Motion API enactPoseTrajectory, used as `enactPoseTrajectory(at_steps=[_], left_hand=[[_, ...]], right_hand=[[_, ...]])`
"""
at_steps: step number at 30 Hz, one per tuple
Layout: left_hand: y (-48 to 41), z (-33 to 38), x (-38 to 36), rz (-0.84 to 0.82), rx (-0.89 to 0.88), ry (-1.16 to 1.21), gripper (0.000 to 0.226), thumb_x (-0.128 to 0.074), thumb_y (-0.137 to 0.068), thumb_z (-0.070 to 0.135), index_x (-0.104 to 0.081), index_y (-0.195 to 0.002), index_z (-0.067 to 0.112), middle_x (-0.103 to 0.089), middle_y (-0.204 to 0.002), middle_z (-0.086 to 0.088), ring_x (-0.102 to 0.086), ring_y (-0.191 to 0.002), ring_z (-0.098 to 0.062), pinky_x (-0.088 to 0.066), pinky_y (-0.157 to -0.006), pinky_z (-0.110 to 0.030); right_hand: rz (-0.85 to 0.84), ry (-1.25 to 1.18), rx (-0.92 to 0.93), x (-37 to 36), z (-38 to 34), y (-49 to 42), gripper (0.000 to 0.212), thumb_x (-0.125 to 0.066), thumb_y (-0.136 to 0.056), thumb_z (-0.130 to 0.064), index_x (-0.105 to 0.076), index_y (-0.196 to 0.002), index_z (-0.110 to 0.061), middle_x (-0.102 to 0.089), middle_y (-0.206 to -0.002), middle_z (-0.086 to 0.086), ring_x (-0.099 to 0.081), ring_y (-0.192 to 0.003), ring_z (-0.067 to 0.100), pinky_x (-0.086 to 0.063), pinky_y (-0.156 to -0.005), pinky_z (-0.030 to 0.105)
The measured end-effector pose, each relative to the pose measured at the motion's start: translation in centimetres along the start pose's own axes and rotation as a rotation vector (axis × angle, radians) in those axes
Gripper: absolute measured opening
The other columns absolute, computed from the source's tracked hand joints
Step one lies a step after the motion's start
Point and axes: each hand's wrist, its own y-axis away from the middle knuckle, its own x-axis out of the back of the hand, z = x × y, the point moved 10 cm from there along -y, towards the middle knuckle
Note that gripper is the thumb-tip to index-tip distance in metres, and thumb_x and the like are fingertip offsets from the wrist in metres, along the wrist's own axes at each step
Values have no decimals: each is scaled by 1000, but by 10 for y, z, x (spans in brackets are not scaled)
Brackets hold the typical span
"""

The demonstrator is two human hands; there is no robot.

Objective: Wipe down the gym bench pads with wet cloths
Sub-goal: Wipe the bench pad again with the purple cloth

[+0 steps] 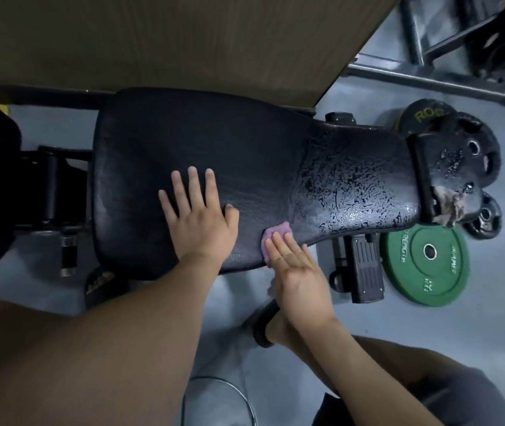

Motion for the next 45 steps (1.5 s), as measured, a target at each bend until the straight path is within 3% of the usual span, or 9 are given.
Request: enactPoseTrajectory(at_steps=[7,12,17,22,25,29,34,40,45], left_hand=[[-2,2,-5,23,-7,-22,78,-38,-92,57,-19,-162,28,-10,-170,-10,3,-157,-36,-1,-123,-63],[-3,1,-2,45,-7,-12,79,-45,-90,56,-25,-161,27,-15,-169,-10,-1,-157,-36,-5,-123,-64],[-3,1,-1,59,4,-17,81,-48,-88,56,-28,-160,27,-19,-169,-9,-4,-157,-35,-6,-123,-63],[-4,0,0,67,8,2,79,-49,-88,56,-29,-159,28,-19,-168,-7,-4,-157,-34,-6,-123,-62],[-4,1,0,75,9,11,79,-49,-87,55,-31,-159,27,-20,-168,-7,-4,-157,-33,-6,-123,-62],[-4,0,1,81,13,8,78,-49,-87,54,-32,-158,27,-21,-168,-7,-6,-157,-34,-7,-123,-62],[-4,1,2,80,17,4,78,-50,-87,54,-32,-158,27,-22,-167,-8,-6,-157,-33,-7,-123,-62],[-5,0,2,86,16,7,78,-52,-86,53,-32,-157,26,-22,-167,-8,-6,-157,-34,-7,-123,-62],[-5,0,2,84,20,5,78,-51,-86,54,-33,-157,27,-23,-167,-7,-7,-157,-34,-6,-124,-61]], right_hand=[[39,-17,-159,7,53,-46,60,-38,-87,-1,-51,-146,-3,-46,-154,15,-40,-145,38,-34,-119,53],[136,-32,-111,17,36,-60,56,-50,-90,5,-50,-146,1,-46,-153,18,-38,-145,41,-35,-119,51],[9,5,68,14,18,-41,65,-44,-85,2,-49,-149,-5,-44,-156,11,-36,-148,33,-33,-120,49],[29,18,-155,29,64,-127,66,-48,-85,9,-46,-150,-2,-43,-156,16,-37,-147,39,-36,-118,53],[124,58,-80,32,33,-105,61,-46,-79,5,-53,-140,8,-53,-145,25,-48,-137,47,-36,-117,52],[-17,88,91,16,-1,-65,63,-34,-82,-1,-53,-141,7,-53,-145,25,-46,-139,45,-40,-115,53],[-55,105,-51,28,42,-128,71,-34,-79,1,-45,-150,1,-43,-155,19,-38,-145,41,-36,-118,54],[40,127,7,30,3,-106,59,-37,-76,1,-60,-128,16,-62,-129,32,-61,-120,49,-46,-105,52],[-85,176,-78,38,40,-143,68,-43,-82,5,-40,-150,6,-41,-155,24,-40,-144,43,-31,-119,45]])
